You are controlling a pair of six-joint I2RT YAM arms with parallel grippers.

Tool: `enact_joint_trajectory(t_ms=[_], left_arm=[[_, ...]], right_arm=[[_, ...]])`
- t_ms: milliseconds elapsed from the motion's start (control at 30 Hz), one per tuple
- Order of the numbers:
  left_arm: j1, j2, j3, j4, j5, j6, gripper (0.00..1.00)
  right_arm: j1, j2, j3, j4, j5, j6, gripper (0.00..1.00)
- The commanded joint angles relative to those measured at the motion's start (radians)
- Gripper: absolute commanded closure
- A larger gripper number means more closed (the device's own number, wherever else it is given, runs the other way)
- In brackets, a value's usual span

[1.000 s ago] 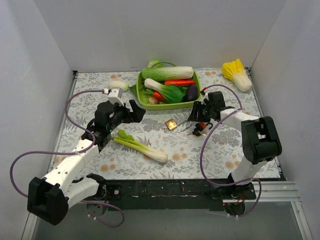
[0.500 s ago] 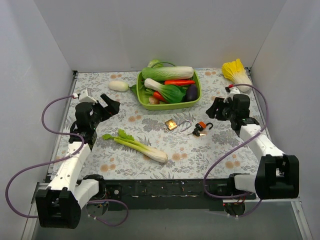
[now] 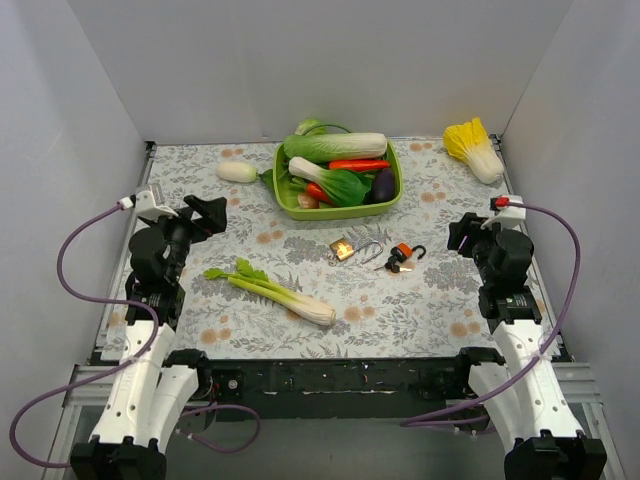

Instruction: Unlock with the key

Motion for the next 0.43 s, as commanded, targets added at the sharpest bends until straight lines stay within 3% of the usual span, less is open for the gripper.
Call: enact_joint_trajectory(t_ms=[0,400], left_arm=[[0.000,-0.064,-0.033,0.066,0.012,0.052,0.02],[0.000,-0.063,-0.038,0.066,0.028,0.052,0.02]], right_arm=[[0.002,-0.050,-0.030,0.094,0.049,-0.033,0.36],[0.002,-0.046,-0.032,0.091,0.050,-0.034,0.35]])
